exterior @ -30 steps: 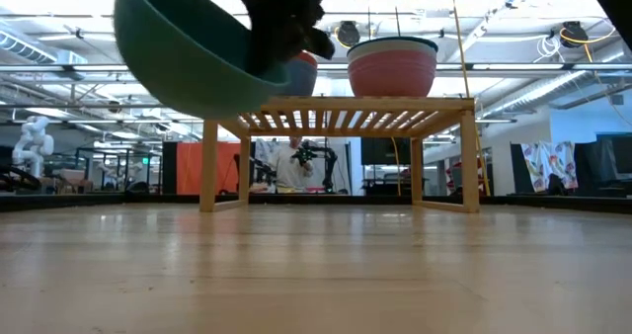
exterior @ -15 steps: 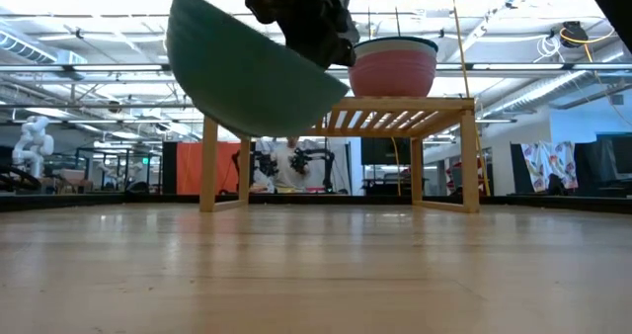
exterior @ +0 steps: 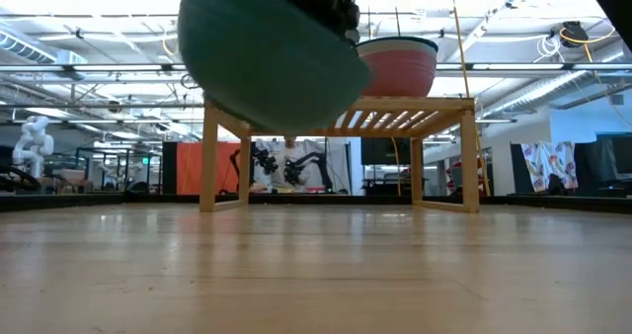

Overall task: Place and stack bowls onto a shelf
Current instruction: Stack the green bowl on top of the orange bowl on the shelf

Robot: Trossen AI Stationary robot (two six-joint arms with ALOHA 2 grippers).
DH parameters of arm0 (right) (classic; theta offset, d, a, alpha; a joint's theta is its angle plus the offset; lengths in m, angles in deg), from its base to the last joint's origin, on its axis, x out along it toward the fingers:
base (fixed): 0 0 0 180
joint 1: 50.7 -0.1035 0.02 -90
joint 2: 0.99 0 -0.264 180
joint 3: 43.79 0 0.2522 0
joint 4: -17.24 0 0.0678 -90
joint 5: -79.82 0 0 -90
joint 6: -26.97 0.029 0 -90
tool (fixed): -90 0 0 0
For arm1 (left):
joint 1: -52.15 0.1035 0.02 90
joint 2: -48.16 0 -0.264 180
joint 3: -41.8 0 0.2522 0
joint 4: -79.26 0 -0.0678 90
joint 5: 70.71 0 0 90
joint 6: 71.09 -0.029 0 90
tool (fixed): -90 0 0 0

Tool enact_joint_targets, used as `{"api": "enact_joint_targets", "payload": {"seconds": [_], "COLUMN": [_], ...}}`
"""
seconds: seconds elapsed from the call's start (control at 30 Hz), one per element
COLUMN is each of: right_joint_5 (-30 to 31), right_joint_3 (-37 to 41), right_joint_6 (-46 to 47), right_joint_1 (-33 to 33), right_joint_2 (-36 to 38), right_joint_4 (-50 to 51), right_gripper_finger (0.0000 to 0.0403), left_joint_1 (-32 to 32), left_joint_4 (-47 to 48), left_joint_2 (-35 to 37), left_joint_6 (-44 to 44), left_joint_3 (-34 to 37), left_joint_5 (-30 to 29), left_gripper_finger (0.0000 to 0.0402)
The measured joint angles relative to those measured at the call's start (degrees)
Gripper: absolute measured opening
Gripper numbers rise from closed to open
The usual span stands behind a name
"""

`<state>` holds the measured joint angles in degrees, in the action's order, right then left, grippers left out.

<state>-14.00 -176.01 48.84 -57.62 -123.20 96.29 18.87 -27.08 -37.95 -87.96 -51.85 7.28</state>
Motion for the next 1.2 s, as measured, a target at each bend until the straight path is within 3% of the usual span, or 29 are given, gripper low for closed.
{"api": "enact_joint_targets", "payload": {"seconds": [0.3,0.47,0.67,0.87,1.1,1.2], "right_joint_5": [-9.2,-11.2,-6.9,1.8,3.1,3.9], "right_joint_3": [1.8,5.4,8.1,8.8,8.8,8.8], "right_joint_6": [-5.0,-6.2,1.2,15.7,26.2,28.4], "right_joint_1": [-0.4,-0.3,-0.2,0.1,-0.1,-0.1], "right_joint_2": [0.0,-0.1,0.0,0.0,0.0,0.0], "right_joint_4": [-1.0,-3.4,-7.9,-9.1,-9.3,-9.7], "right_gripper_finger": [0.0000,0.0000,0.0000,0.0000,0.0000,0.0000], "left_joint_1": [-0.1,-0.1,-0.1,-0.2,-0.2,-0.2], "left_joint_4": [-3.0,-4.6,-4.8,-5.1,-4.5,-4.6], "left_joint_2": [-0.3,-0.3,-0.3,-0.3,-0.3,-0.3], "left_joint_6": [-7.4,-6.8,6.2,22.3,41.4,45.4], "left_joint_3": [-1.5,-1.5,-1.5,-1.2,1.2,3.1], "left_joint_5": [0.2,0.2,0.2,-0.7,-5.3,-7.5], "left_gripper_finger": [0.0093,0.0093,0.0093,0.0093,0.0093,0.0093]}}
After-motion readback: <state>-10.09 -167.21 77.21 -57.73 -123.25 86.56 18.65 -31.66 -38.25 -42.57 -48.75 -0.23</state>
